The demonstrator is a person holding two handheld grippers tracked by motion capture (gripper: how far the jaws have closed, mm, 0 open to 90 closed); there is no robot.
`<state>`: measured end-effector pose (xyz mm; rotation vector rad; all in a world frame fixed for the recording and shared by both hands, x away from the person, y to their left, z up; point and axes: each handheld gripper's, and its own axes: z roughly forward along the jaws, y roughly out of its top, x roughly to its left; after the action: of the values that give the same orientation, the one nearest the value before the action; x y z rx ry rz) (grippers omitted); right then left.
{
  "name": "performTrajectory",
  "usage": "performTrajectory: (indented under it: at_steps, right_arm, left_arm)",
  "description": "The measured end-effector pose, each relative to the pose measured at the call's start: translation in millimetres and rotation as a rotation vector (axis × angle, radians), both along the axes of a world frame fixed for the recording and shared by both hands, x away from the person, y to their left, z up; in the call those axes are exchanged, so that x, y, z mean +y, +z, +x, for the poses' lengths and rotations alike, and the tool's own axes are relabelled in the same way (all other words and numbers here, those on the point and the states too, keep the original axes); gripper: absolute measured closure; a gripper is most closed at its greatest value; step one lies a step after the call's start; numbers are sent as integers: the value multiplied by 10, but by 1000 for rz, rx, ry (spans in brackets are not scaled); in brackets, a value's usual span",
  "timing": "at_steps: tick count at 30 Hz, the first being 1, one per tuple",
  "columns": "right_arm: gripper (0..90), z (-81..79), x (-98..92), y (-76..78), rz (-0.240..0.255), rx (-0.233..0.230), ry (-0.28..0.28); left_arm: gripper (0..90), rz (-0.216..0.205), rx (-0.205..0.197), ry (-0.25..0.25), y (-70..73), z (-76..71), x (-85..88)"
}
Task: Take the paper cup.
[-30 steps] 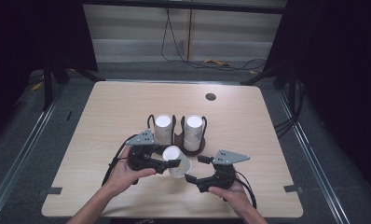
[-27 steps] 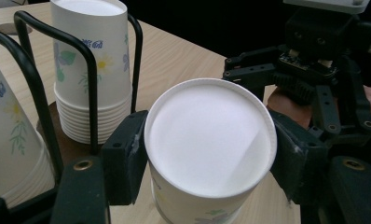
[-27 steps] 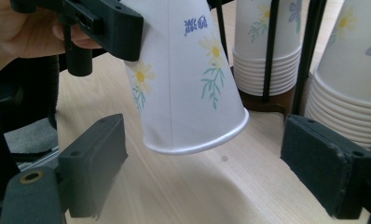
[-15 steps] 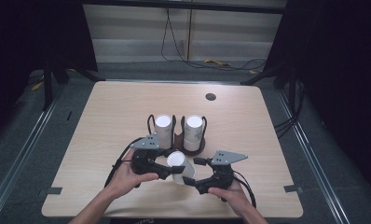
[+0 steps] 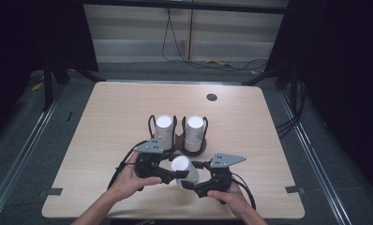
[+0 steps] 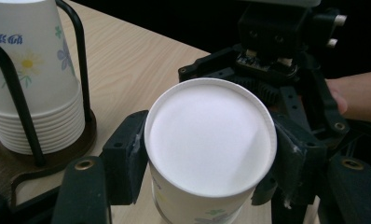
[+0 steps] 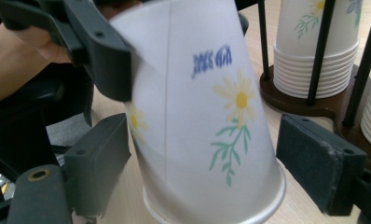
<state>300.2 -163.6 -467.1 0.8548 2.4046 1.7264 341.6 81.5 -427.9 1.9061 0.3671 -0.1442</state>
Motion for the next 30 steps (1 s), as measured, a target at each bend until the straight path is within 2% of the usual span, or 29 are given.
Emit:
performTrajectory:
  at_steps: [2,3,10,18,25,26,30]
  right_arm:
    - [170,-1,8,-14,-2,0,8]
    - [169,-1,14,-22,-7,0,10]
    - [172,8,25,-64,14,32,20]
    - [214,13,-7,-51,33,23,17]
    - [240,12,-8,-47,17,5,17]
    - [242,16,-9,-47,15,3,13]
    - [247,25,-18,-46,17,7,3]
  left_arm:
    - [356,-4,2,1,5,-2,2]
    - [356,-24,9,-4,9,-2,8]
    - [356,-35,21,-5,20,1,19]
    - [354,-53,42,1,12,36,50]
    - [340,-42,43,4,6,47,61]
    - [333,-45,48,17,-1,48,64]
    - [263,-28,54,27,-10,66,74]
